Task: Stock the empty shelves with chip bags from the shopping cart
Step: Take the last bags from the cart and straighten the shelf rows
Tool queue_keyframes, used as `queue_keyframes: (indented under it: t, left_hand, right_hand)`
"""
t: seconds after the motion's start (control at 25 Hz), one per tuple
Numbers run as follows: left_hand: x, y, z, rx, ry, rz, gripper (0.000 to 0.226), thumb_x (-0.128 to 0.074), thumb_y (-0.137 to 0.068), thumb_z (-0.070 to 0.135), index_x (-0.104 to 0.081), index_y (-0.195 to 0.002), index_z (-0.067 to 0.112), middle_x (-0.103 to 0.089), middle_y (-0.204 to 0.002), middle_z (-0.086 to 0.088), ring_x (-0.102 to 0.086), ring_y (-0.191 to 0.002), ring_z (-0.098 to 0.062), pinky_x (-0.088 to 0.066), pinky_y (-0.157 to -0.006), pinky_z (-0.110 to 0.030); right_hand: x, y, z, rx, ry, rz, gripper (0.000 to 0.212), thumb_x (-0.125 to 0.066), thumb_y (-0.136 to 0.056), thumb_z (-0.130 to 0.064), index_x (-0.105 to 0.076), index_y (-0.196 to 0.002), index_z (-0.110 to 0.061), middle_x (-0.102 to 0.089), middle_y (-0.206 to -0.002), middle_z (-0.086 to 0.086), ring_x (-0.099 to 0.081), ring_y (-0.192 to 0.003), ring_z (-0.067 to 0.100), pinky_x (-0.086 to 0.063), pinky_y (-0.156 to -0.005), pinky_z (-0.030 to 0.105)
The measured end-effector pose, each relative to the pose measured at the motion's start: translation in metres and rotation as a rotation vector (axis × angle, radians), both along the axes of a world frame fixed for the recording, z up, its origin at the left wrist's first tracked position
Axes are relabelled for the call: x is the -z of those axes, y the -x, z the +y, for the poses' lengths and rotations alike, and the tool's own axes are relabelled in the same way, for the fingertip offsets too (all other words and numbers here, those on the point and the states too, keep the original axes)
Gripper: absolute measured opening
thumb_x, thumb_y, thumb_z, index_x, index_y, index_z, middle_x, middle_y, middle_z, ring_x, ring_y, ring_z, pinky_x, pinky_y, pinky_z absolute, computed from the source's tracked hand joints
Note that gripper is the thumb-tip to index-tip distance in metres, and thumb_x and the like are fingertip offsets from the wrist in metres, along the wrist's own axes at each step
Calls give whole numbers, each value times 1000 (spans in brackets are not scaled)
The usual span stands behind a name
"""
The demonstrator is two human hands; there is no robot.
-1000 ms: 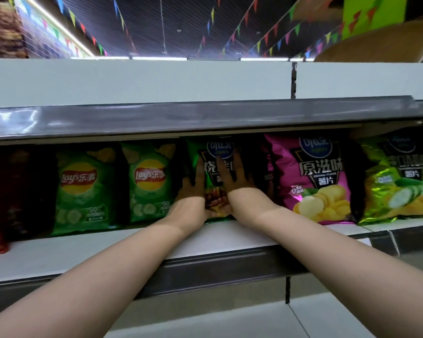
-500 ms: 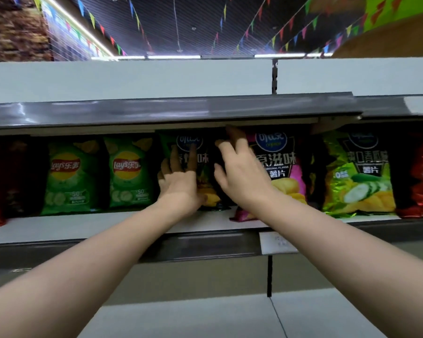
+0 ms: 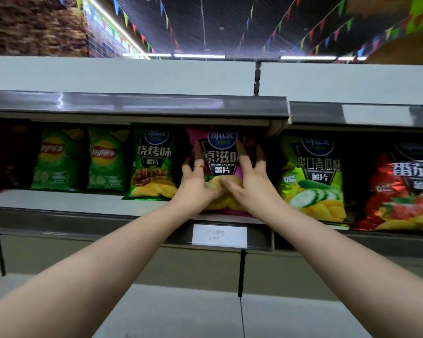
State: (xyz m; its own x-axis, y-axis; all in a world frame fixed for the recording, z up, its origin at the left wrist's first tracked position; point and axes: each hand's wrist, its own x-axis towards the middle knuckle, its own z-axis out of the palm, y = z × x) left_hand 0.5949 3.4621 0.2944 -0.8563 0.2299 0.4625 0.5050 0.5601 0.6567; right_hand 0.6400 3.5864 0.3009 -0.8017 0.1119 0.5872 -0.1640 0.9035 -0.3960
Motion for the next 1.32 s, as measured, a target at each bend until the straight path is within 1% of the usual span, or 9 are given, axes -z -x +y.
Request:
queue_keyframes:
  t: [0.24, 0.32, 0.4, 0.48, 0.68, 0.84, 1.08, 1.24, 1.32]
  left_hand:
    - [-8, 11, -5, 76, -136, -167, 103, -78, -74, 28, -9, -151, 22, -43, -138, -3, -44, -123, -19, -36, -100, -23]
    - [-11, 11, -5, 91, -144, -198, 88, -75, -78, 21, -20, -147, 18, -48, -126, 0, -47, -112, -16, -40, -92, -24]
    - [-10, 14, -3, 22, -104, -212, 67, -75, -78, 26, -37, -132, 11, -52, -126, -8, -51, -111, -21, -44, -95, -31]
    - [-11, 16, 0, -18, -65, -223, 63, -74, -78, 31, -41, -126, 5, -52, -126, -13, -51, -115, -27, -44, -99, -38]
    - [-5, 25, -4, 36, -72, -178, 81, -78, -73, 35, -34, -136, 8, -48, -134, -13, -48, -121, -29, -41, -104, -39]
    - [5, 31, -11, 136, -23, -150, 125, -87, -58, 38, -4, -150, 22, -37, -145, -9, -39, -131, -27, -35, -110, -39]
    - [7, 39, -12, 124, 0, -89, 120, -83, -67, 31, 3, -151, 27, -40, -142, -11, -42, -128, -28, -36, -107, -34]
    - [5, 28, -12, 66, 8, -66, 105, -82, -69, 33, -15, -148, 19, -34, -140, -14, -38, -130, -31, -33, -106, -32]
    - [2, 18, -13, 33, 31, -63, 104, -81, -70, 35, -15, -148, 19, -28, -141, -14, -32, -133, -32, -29, -109, -34]
  right_hand:
    - [-7, 4, 0, 12, 11, -124, 56, -48, -92, -47, -31, -137, -18, -35, -130, 17, -42, -121, 38, -38, -97, 39]
    - [-9, 9, 0, 29, -3, -153, 54, -47, -93, -48, -34, -134, -15, -36, -132, 18, -41, -122, 38, -38, -97, 40]
    - [-9, 14, 0, 43, -19, -194, 53, -43, -94, -49, -36, -133, -13, -37, -133, 19, -40, -123, 38, -38, -97, 40]
    - [-8, 17, 0, 66, -38, -213, 54, -40, -95, -50, -36, -133, -13, -38, -134, 19, -41, -123, 38, -38, -98, 41]
    - [-6, 17, -1, 71, -3, -208, 56, -43, -93, -50, -31, -135, -15, -34, -136, 18, -38, -126, 37, -38, -99, 41]
    - [-3, 9, 2, -14, 103, -160, 74, -53, -91, -43, -9, -148, -30, -15, -149, 17, -29, -135, 36, -31, -110, 41]
    - [-5, 15, -10, 70, 110, -128, 81, -54, -91, -40, 4, -148, -35, -3, -154, 14, -23, -139, 34, -26, -113, 39]
    - [-4, -2, -9, 54, 65, -94, 70, -56, -90, -39, -17, -146, -25, -27, -141, 15, -40, -129, 33, -33, -102, 29]
    - [-5, -10, -8, 75, 35, -64, 70, -57, -90, -37, -17, -146, -23, -29, -140, 16, -44, -125, 34, -36, -100, 30]
